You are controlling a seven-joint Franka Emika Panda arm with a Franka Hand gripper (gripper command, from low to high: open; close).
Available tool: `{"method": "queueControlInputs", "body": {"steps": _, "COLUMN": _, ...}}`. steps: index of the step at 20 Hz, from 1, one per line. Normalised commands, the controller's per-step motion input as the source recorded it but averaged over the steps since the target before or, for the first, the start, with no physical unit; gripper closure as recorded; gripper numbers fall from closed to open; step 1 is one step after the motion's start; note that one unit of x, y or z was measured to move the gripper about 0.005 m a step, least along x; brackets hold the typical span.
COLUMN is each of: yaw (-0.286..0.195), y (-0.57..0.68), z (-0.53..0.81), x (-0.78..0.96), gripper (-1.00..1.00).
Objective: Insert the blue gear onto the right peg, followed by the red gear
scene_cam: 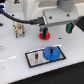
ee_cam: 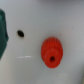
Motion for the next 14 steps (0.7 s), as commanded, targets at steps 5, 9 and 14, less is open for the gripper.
{"method": "queueControlInputs", "body": {"steps": 5, "yaw": 0.0, "y": 0.04, "z": -0.31, "x": -0.46, "gripper": -1.0}}
{"method": "queueControlInputs", "body": {"steps": 9, "yaw": 0.0, "y": 0.04, "z": -0.37, "x": -0.35, "gripper": -1.0}}
{"method": "queueControlInputs", "body": {"steps": 14, "yaw": 0.0, "y": 0.0, "z": -0.37, "x": -0.42, "gripper": -1.0}}
